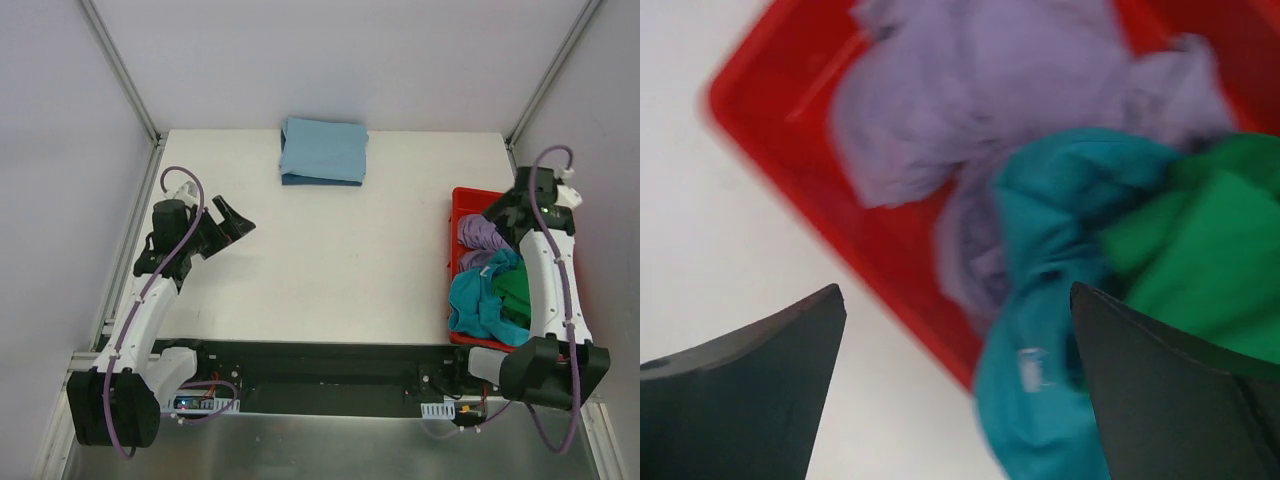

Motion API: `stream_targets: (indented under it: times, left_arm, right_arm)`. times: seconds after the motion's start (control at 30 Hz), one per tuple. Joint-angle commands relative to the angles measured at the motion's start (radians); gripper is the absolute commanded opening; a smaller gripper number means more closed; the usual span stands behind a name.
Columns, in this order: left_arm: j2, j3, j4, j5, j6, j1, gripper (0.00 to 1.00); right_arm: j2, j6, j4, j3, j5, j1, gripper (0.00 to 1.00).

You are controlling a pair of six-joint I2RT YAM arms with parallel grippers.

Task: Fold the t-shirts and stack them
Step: Grab crumpled tshirt from bin with the right arm

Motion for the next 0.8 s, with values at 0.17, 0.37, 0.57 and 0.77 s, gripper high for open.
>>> stream_targets:
  times: [0.17, 0.37, 0.57, 0.77]
  left_arm:
    - [0.042, 0.007, 0.051, 0.021, 0.046, 0.001, 0.99]
    - [0.062, 0.013, 0.056, 0.024, 0.051, -0.005, 0.99]
    - [0.080, 0.018, 0.056, 0.027, 0.051, -0.007, 0.99]
    - [0.081, 0.019, 0.058, 0.027, 0.054, -0.008, 0.99]
  right_arm:
    - [-0.118, -0.056, -0.160, -0.168, 0.019, -0.415, 0.96]
    - [-0.091, -0.125, -0.106, -0.238, -0.021, -0.578, 0.96]
    - [-0.059, -0.133, -0.011, -0.319, -0.104, -0.599, 0.93]
    - [-0.071, -0.206, 0.046, -0.327, -0.193, -0.599, 0.44]
